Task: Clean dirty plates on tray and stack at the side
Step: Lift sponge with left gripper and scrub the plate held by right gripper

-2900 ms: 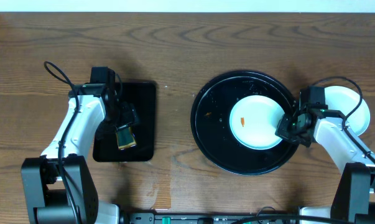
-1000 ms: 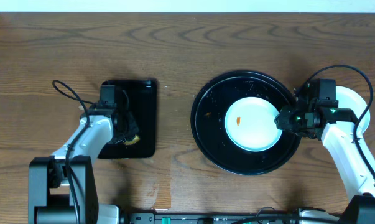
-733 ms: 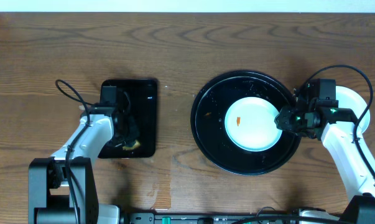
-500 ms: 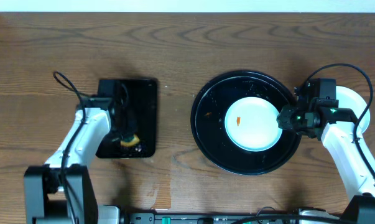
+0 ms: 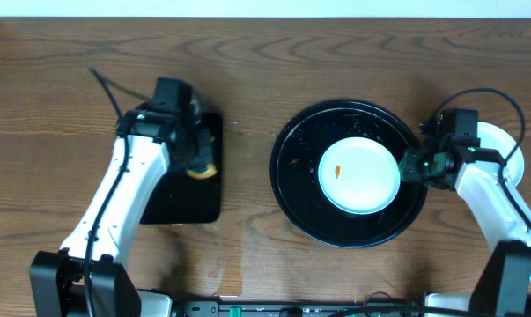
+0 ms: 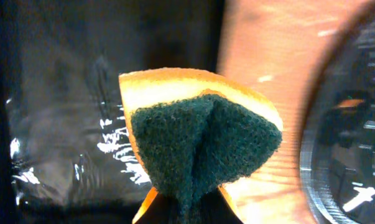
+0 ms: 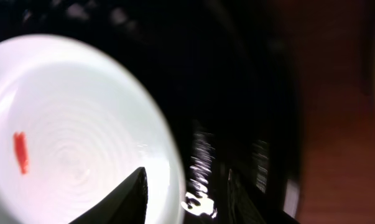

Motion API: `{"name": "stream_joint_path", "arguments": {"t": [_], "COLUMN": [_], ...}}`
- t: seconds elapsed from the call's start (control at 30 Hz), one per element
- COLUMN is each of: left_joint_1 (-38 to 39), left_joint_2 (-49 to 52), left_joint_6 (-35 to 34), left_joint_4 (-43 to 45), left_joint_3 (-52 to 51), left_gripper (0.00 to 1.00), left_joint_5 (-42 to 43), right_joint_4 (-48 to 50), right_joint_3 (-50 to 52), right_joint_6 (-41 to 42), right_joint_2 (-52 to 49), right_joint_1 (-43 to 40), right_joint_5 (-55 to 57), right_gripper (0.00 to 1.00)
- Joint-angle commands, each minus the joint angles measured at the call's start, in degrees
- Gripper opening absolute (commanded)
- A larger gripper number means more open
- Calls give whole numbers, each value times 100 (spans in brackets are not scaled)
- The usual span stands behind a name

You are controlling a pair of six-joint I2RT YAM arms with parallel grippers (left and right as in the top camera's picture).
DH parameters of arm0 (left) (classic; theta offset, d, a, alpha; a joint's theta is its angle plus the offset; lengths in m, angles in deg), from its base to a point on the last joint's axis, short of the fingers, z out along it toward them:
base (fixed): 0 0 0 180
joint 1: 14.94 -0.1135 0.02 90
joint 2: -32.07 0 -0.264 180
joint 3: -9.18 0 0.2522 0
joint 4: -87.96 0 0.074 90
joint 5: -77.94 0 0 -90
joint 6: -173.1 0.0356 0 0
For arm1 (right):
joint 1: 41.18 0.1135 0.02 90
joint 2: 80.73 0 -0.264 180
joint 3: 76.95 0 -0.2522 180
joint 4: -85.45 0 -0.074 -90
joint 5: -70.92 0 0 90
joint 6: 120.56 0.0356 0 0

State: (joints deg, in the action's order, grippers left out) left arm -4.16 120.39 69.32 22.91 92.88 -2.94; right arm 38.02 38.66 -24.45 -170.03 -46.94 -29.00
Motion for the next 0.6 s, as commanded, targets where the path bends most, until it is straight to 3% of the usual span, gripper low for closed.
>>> {"name": "stream_joint_path", "arguments": {"t": [0.0,0.2,0.4,0.57], "left_joint_1": [507,1318,2155,2636], "left_joint_2": [-55,20,356,817], "left_joint_6": [-356,-938,-1309,-1419], "left_joint_4": [83,920,1875,2533], "left_joint_3": [337,350,350,350], "left_gripper": [8,7,7,7], "left_joint_5": [81,743,844,855], "right_joint_4": [153,310,278,214], "right_joint_3": [-68,-68,-68,-68], "right_joint_6": [-949,-872,-586,-529], "right_joint_2": [-319,-807,-870,-870], "right_joint_1": [-166,-166,-166,-166], "right_joint_5": [-1281,-922,-914,-876], "right_gripper": [41,40,18,11]}}
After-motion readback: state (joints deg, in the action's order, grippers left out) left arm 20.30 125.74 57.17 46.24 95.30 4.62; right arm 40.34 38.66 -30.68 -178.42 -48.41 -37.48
